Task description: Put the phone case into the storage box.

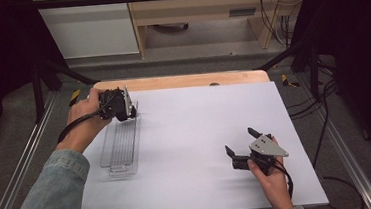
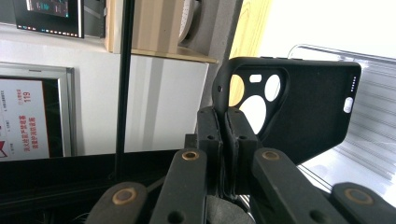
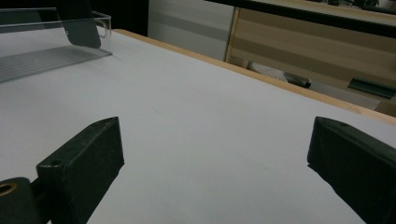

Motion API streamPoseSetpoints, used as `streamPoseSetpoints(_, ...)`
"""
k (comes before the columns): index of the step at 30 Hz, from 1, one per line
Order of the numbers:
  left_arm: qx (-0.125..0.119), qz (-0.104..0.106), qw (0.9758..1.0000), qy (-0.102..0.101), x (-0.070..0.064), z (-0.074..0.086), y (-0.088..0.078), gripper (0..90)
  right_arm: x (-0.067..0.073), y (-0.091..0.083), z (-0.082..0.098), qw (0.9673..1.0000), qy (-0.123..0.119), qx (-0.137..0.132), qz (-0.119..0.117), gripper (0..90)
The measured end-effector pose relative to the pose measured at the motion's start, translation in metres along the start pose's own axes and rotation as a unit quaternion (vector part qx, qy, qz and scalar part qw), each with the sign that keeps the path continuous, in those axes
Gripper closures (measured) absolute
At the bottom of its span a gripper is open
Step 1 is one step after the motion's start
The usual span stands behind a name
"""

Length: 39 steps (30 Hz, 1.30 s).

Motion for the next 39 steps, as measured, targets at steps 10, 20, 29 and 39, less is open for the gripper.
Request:
streamPoseSetpoints(10,0.003,0.000,1.0000,0.002,-0.0006,0.0021,0.0015,85.8,-0.0002,-0.0001,0.0000,1.0000,0.000,0.000,0.000,3.8)
streamPoseSetpoints(20,0.003,0.005,1.0000,0.004,-0.0018,0.0007,0.0048,85.7,-0.0003,0.0001,0.0002,1.0000,0.001,0.001,0.000,3.8)
streamPoseSetpoints(29,0.000,0.007,0.9999,0.008,-0.0017,-0.0035,0.0066,85.8,-0.0007,0.0003,0.0002,1.0000,0.001,0.001,0.000,3.9)
streamPoseSetpoints(39,0.001,0.012,0.9999,0.006,-0.0003,-0.0036,0.0097,85.7,-0.0018,-0.0004,-0.0002,1.0000,0.004,-0.001,0.001,3.8)
Point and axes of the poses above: each handheld gripper's, and its own axes: y roughly forward along the jaws, z roughly out of its underside, x roughly to its left, the point moved 7 cm from there along y, roughly forward along the jaws, and after that the axes turned 1 degree about x, right-handed, at the moved point
